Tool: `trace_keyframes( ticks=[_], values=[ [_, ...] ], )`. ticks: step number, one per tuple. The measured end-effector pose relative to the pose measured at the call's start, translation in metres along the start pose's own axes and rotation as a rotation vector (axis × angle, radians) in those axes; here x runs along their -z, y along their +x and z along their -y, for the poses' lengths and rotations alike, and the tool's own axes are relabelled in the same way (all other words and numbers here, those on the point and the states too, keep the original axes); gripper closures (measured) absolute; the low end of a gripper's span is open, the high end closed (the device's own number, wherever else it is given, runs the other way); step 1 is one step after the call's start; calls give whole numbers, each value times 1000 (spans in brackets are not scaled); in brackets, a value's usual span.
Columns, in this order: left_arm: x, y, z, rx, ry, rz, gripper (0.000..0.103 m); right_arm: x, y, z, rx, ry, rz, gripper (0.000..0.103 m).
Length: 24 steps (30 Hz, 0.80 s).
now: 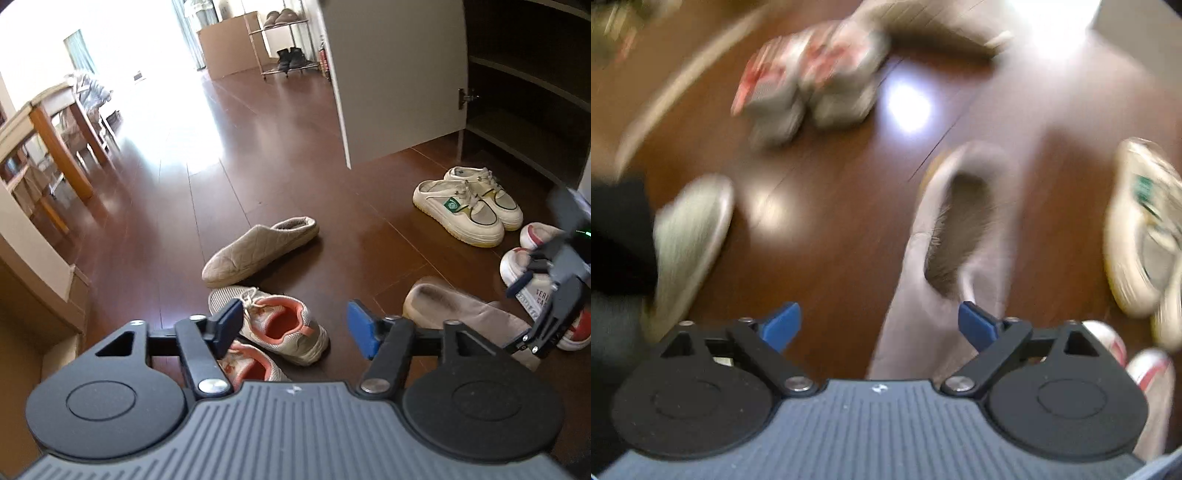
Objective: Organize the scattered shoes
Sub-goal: 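Carry the beige slipper to the cabinet and set it down with the right gripper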
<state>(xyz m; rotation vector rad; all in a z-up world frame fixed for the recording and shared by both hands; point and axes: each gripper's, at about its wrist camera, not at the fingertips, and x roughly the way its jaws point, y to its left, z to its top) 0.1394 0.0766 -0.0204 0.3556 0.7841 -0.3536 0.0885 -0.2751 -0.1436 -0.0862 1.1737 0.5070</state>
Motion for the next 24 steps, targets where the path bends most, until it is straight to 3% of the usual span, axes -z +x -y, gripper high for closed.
trace_keyframes(
  ticks=[3, 8, 9, 10, 11, 12, 15, 20, 24],
  values=[
    [6, 12, -3, 31, -52, -19, 35, 44, 0, 4, 128, 91, 120, 8],
    [13, 35, -8, 71, -136, -67, 35, 71, 36, 0, 185, 142, 119, 8],
    [14, 38, -9, 76, -143, -76, 35, 71, 45, 0, 199, 141, 129, 13],
    [15, 40, -9, 79, -144, -85, 35, 73, 48, -1, 212, 146, 139, 19],
    [16, 42, -8, 76, -136, -91, 35, 74, 51, -4, 233, 171, 148, 51],
    [17, 42, -6, 71, -126, -95, 35, 74, 59, -4, 250, 235, 150, 75],
    [19, 42, -3, 64, -107, -102, 35, 87, 64, -9, 273, 437, 202, 77],
    [21, 38, 4, 78, -95, -95, 35, 123, 52, -34, 425, 563, 198, 79],
    [20, 32, 9, 79, -57, -72, 35, 134, 43, -31, 460, 593, 180, 79]
  ],
)
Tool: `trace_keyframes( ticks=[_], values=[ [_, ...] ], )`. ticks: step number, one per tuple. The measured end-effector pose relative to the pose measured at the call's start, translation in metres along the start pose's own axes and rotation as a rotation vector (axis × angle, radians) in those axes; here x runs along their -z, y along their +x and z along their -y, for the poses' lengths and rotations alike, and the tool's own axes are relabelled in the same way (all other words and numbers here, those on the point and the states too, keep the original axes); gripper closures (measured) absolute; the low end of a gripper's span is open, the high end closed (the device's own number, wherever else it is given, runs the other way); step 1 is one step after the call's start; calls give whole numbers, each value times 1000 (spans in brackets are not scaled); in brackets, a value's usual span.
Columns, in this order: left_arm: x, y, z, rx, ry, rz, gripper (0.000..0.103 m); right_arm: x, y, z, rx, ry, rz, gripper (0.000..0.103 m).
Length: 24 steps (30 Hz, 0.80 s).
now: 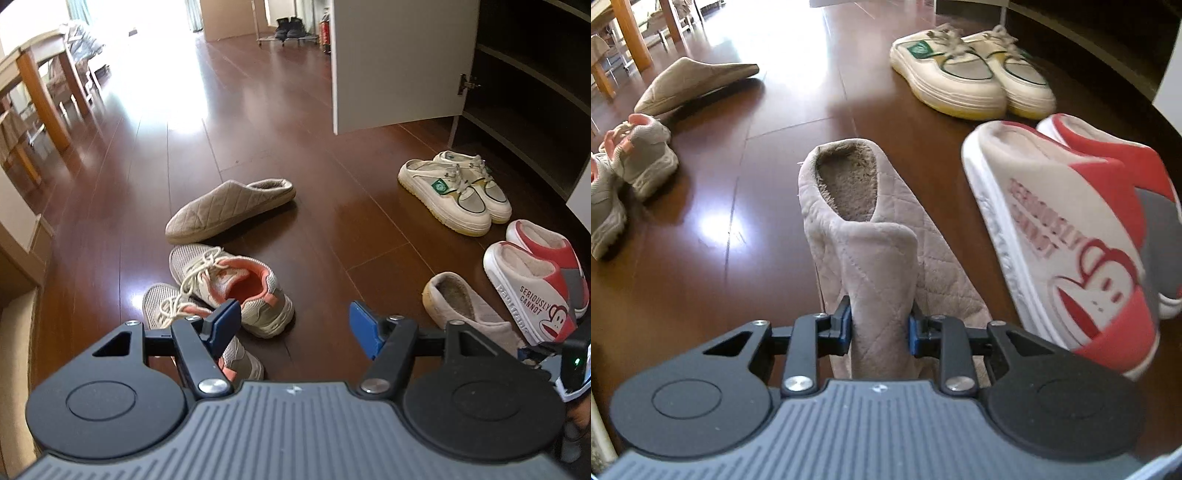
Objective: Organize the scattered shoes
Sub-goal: 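Carry the beige slipper to the cabinet and set it down with the right gripper, then grasp the second beige quilted slipper with the left gripper and lift it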
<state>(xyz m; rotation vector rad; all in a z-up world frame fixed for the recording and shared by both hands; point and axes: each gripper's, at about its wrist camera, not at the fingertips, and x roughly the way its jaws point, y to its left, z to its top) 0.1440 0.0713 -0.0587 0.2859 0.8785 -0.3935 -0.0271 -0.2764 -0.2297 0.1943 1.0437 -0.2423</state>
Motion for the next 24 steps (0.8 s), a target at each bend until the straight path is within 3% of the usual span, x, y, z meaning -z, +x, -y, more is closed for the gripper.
trace_keyframes(
  ticks=[4, 13, 14, 15, 16, 19, 23, 24],
  values=[
    [0, -1, 2, 2, 17, 4, 35, -5, -2, 12, 66, 12, 2, 78],
    [-1, 12, 9, 16, 43, -28, 35, -6, 5, 21, 98, 151, -3, 72],
    [0, 15, 9, 19, 50, -35, 35, -6, 6, 23, 99, 162, -4, 65],
    [0, 20, 9, 17, 57, -42, 32, -7, 7, 25, 103, 168, -12, 45],
    [0, 25, 8, 10, 65, -47, 30, -9, 8, 27, 108, 168, -23, 37],
    [0, 48, -2, -29, 119, -66, 30, -18, -3, 29, 75, 118, -21, 33],
    [-18, 96, -22, -92, 298, -75, 30, -37, -38, 35, 46, 118, 151, 15],
    [-25, 107, -26, -106, 342, -65, 30, -46, -44, 36, 52, 118, 206, 14]
  ],
)
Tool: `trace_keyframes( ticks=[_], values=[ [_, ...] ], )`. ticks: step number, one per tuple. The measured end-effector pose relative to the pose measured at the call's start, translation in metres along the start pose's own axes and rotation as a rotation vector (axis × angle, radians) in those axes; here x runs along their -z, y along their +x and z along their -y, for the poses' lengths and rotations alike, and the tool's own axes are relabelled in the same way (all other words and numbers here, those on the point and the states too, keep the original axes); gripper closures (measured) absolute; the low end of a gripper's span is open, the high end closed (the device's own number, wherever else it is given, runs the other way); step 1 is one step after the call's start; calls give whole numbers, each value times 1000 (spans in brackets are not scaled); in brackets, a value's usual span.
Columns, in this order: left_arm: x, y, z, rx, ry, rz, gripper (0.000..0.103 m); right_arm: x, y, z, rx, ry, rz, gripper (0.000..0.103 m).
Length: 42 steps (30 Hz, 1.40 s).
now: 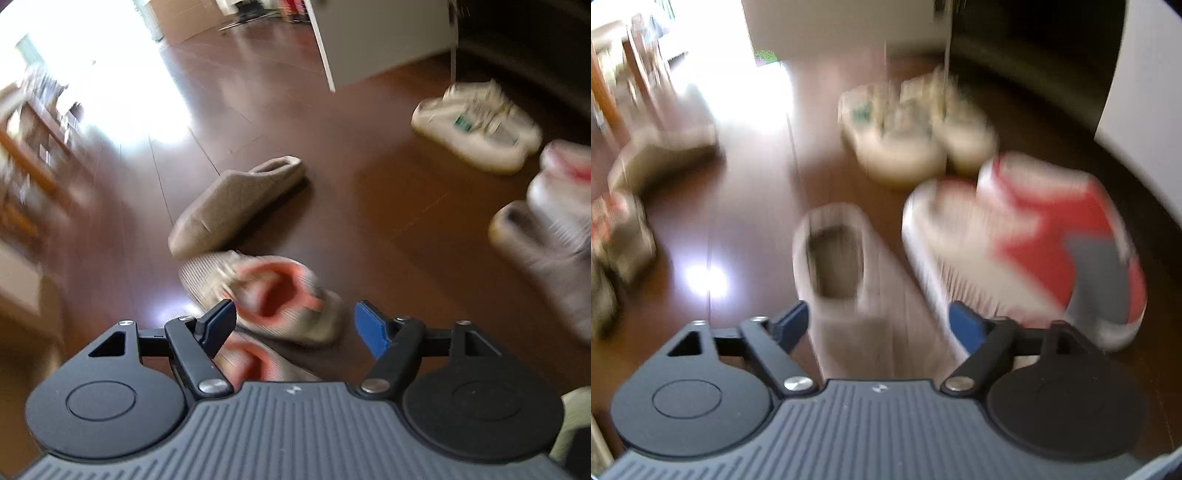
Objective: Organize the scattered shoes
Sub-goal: 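Grasp the second beige quilted slipper with the left gripper and lift it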
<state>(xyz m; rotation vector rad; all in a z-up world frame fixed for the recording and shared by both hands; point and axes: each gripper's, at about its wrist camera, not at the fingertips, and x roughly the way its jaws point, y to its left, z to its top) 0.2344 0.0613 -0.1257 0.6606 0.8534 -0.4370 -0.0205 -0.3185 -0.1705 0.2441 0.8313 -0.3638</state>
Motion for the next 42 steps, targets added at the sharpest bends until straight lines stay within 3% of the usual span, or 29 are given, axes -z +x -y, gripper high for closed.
trace_keyframes(
  ticks=[4, 7, 9, 12, 13, 17, 22, 23, 24, 27, 29, 32, 34, 38, 42],
  values=[
    [-48, 55, -29, -63, 128, 62, 30, -31, 11, -9, 17, 36, 75, 14],
    [-99, 110, -50, -100, 138, 82, 30, -45, 25, -2, 19, 102, 80, 14],
    [-128, 146, -59, -87, 127, 66, 31, -51, 34, 7, 29, 152, 69, 14],
    [-166, 214, -65, -60, 161, -43, 34, -60, 49, 23, 56, 208, 57, 14],
    [-170, 225, -65, -48, 166, -66, 43, -61, 51, 24, 64, 208, 58, 14],
    [-171, 282, -64, 98, 185, -290, 46, -61, 62, 29, 89, 196, 44, 14],
    [-145, 299, -58, 65, 315, -432, 46, -55, 74, 27, 92, 205, 5, 13],
    [-142, 301, -58, 50, 335, -453, 53, -54, 75, 26, 93, 205, 1, 13],
    [-140, 303, -58, 37, 339, -466, 93, -53, 78, 24, 93, 207, -5, 13],
    [-121, 315, -51, -59, 365, -507, 99, -52, 84, 20, 82, 231, -27, 13],
    [-112, 307, -47, -102, 373, -459, 99, -51, 84, 18, 69, 247, -35, 13],
    [-124, 274, -73, -142, 226, -346, 100, -49, 78, 15, 48, 254, -26, 12],
    [-131, 253, -89, -133, 138, -313, 99, -48, 73, 13, 41, 257, -21, 12],
    [-136, 163, -107, -111, -22, -185, 99, -48, 57, 8, -9, 294, 2, 12],
    [-134, 66, -102, -24, -210, -148, 99, -48, 31, 5, -69, 319, 33, 12]
  ],
)
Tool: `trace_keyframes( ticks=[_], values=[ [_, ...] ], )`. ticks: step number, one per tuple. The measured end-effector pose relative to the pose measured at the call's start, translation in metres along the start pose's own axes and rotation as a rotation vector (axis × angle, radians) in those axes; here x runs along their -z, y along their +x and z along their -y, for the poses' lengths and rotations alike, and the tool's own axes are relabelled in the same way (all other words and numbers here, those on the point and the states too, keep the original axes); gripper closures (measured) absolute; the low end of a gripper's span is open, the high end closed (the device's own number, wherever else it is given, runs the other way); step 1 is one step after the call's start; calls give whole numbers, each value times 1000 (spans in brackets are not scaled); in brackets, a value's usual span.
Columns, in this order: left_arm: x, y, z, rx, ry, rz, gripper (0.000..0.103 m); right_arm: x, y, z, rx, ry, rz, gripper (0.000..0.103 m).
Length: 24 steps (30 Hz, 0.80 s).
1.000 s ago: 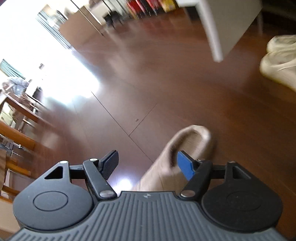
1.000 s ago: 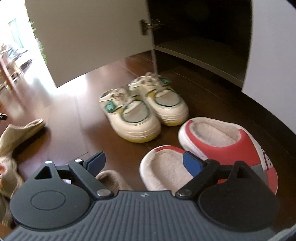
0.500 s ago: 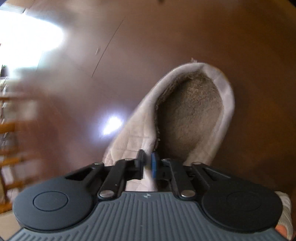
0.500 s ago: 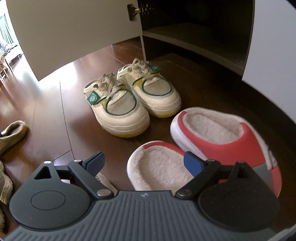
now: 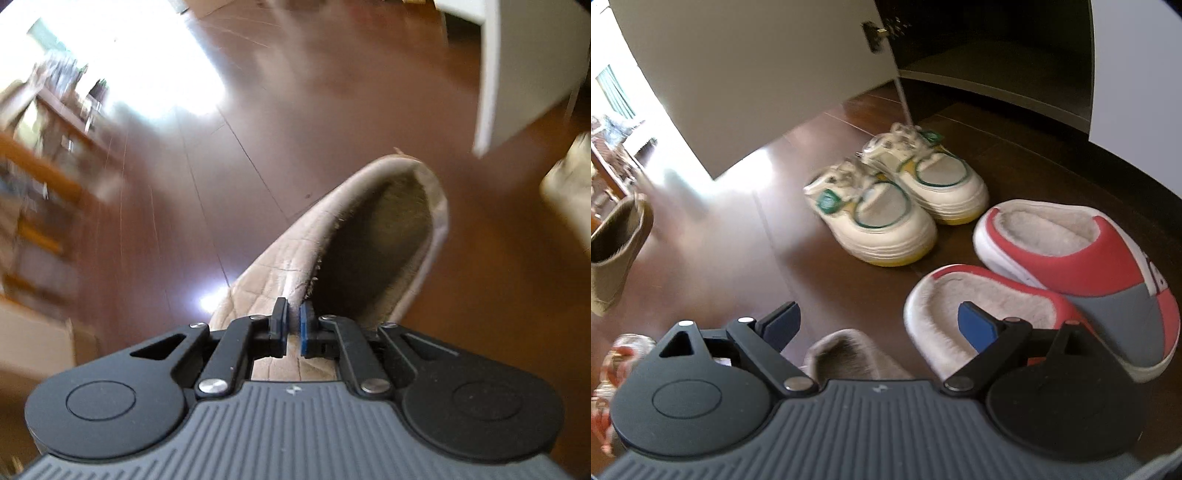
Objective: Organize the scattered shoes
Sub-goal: 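Set the beige slipper beside the first one with the left gripper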
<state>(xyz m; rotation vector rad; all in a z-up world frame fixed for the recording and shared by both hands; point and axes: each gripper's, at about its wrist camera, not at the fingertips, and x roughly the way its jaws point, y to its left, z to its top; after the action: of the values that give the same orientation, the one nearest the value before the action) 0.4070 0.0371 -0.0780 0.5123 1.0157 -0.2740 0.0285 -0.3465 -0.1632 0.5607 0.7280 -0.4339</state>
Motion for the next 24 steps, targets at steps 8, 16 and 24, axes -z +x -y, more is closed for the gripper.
trace_keyframes(
  ticks=[8, 16, 24],
  values=[
    [80, -47, 47, 295, -334, -242, 97, -9, -55, 17, -36, 52, 54, 10],
    [167, 13, 132, 479, -472, -515, 96, -6, -86, 31, -53, 40, 28, 9],
    [129, -115, 79, 357, -301, -241, 72, 47, -53, -26, -209, -99, -226, 9]
  ],
)
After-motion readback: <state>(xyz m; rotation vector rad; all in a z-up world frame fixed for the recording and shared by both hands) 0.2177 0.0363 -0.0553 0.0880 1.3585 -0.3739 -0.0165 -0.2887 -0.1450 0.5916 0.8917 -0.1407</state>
